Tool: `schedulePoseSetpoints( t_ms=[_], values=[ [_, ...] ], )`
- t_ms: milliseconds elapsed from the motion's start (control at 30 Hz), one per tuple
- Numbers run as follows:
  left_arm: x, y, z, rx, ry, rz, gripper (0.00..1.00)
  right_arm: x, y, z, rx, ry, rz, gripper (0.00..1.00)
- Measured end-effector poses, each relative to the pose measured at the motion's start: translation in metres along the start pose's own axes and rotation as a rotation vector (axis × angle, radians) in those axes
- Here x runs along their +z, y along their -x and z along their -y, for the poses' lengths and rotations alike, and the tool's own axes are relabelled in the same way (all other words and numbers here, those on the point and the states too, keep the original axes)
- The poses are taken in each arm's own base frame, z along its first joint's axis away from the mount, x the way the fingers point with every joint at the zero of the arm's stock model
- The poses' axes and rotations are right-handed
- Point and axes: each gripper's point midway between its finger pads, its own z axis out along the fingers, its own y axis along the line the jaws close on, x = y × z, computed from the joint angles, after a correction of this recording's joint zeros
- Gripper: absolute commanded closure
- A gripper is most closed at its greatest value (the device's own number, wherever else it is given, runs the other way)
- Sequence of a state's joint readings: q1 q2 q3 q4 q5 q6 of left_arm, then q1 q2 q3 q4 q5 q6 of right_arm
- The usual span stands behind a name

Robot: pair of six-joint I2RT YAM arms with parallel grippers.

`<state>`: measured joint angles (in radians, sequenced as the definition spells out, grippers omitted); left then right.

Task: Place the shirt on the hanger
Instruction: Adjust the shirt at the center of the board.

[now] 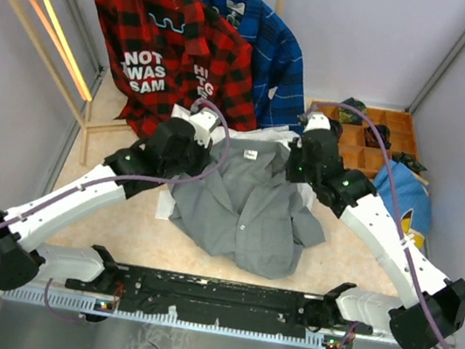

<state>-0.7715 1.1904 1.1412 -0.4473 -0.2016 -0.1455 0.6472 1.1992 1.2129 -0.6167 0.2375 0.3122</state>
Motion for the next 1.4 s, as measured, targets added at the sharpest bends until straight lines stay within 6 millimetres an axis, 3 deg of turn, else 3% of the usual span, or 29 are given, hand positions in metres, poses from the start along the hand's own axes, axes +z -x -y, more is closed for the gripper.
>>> schedulePoseSetpoints(
  t_ms=[100,167,300,400,467,633,733,1167,1400],
  values=[
    [0.020,-0.029,-0.001,-0.029,-0.021,-0.053,1.00,0.020,-0.031,0.022,0.076,-0.017,-0.048,0.96],
    [0.031,-0.046,0.001,-0.050,-0.037,-0.086,0.95,0.030,-0.047,0.031,0.111,-0.018,-0.068,0.90],
    [0.046,-0.075,0.005,-0.083,-0.064,-0.159,0.68,0.042,-0.075,0.032,0.146,0.014,-0.113,0.43],
    [0.045,-0.084,0.007,-0.100,-0.076,-0.183,0.42,0.040,-0.077,0.026,0.149,0.049,-0.121,0.19],
    [0.042,-0.081,0.007,-0.112,-0.078,-0.176,0.31,0.035,-0.074,0.023,0.155,0.067,-0.111,0.11],
    [0.021,-0.073,0.004,-0.153,-0.068,-0.154,0.01,0.017,-0.068,0.020,0.167,0.083,-0.120,0.03],
    [0.007,-0.077,-0.002,-0.184,-0.029,-0.174,0.01,0.006,-0.072,0.022,0.207,0.066,-0.145,0.01],
    [-0.044,-0.143,-0.032,-0.332,0.220,-0.470,0.03,-0.035,-0.096,0.019,0.306,0.108,-0.176,0.01],
    [-0.070,-0.131,-0.038,-0.362,0.225,-0.391,0.01,-0.053,-0.101,0.022,0.309,0.119,-0.151,0.01]
  ],
)
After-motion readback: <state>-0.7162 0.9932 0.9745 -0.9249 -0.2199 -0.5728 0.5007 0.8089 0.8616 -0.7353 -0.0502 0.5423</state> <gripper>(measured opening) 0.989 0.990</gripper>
